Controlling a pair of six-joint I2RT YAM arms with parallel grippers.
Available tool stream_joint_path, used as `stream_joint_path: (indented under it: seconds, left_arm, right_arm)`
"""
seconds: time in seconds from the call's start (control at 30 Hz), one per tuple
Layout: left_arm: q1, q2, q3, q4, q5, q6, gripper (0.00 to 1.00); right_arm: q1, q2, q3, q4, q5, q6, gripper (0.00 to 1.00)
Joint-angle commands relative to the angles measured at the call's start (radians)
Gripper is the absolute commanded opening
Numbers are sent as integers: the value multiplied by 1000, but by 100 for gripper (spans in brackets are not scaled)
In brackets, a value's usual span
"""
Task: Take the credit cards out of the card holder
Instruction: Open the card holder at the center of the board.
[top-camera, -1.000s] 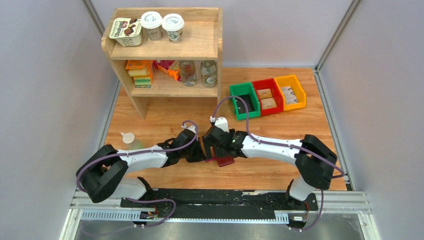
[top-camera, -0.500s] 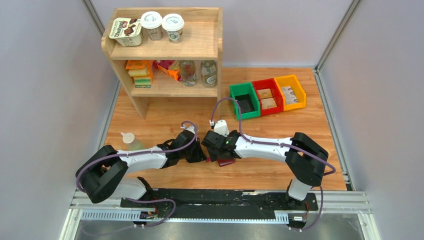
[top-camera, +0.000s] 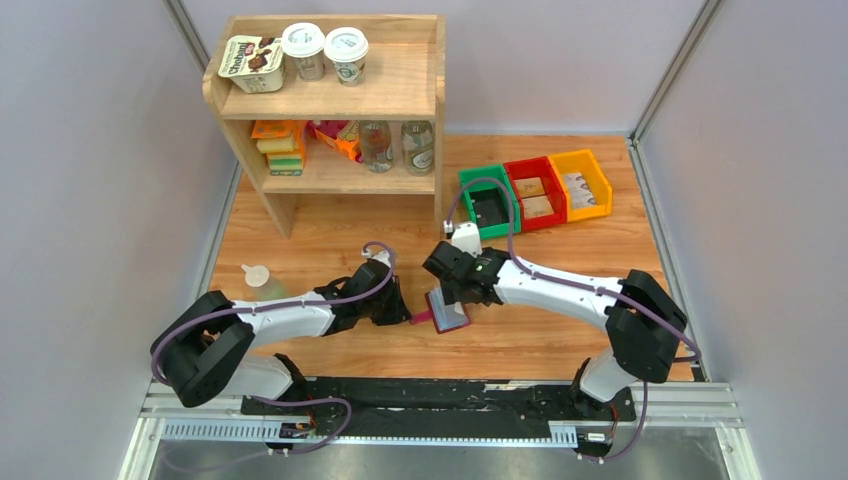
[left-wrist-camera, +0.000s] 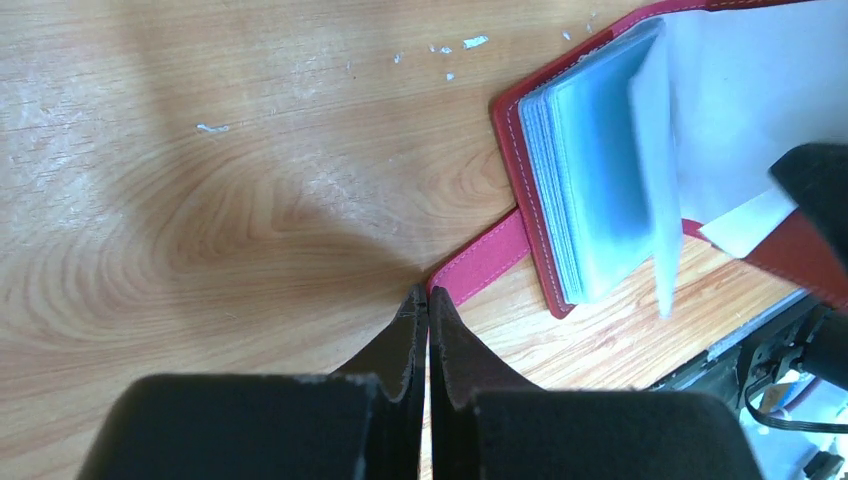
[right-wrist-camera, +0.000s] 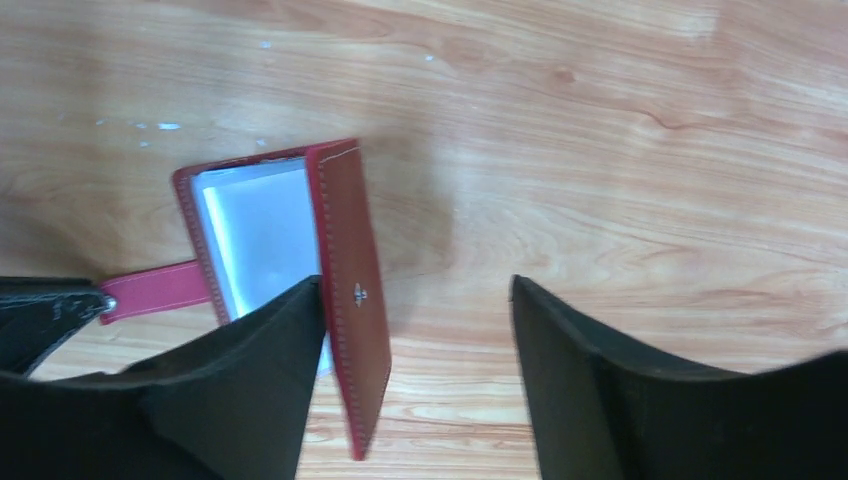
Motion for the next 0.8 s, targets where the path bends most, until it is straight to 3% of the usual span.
stream_joint_path:
  seconds: [0.0, 0.13, 0.23, 0.47, 0.6, 0.67, 0.77]
  left_arm:
    - [-1, -17, 19, -73, -35, 49, 0]
    - [-1, -18, 28, -85, -41, 61, 0]
    - [-1, -24, 34, -94, -44, 67, 0]
    - [5, -21, 42, -108, -44, 73, 0]
    - [13, -44, 42, -122, -44, 76, 1]
    - [16, -63, 51, -134, -46, 81, 5]
    - [16, -72, 80, -155, -35, 95, 23]
  right_arm:
    - [-50, -67, -55, 9, -2, -12, 64]
    - [-101, -81, -129, 67, -50, -18, 44]
    - [-148, -88, -199, 147, -126, -26, 38]
    - [-208, -64, -331, 293, -217, -18, 40]
    - [-210, -68, -356, 327, -220, -12, 49]
    - [-210, -79, -358, 330, -220, -7, 50]
    - [-210, -99, -358, 339, -236, -7, 50]
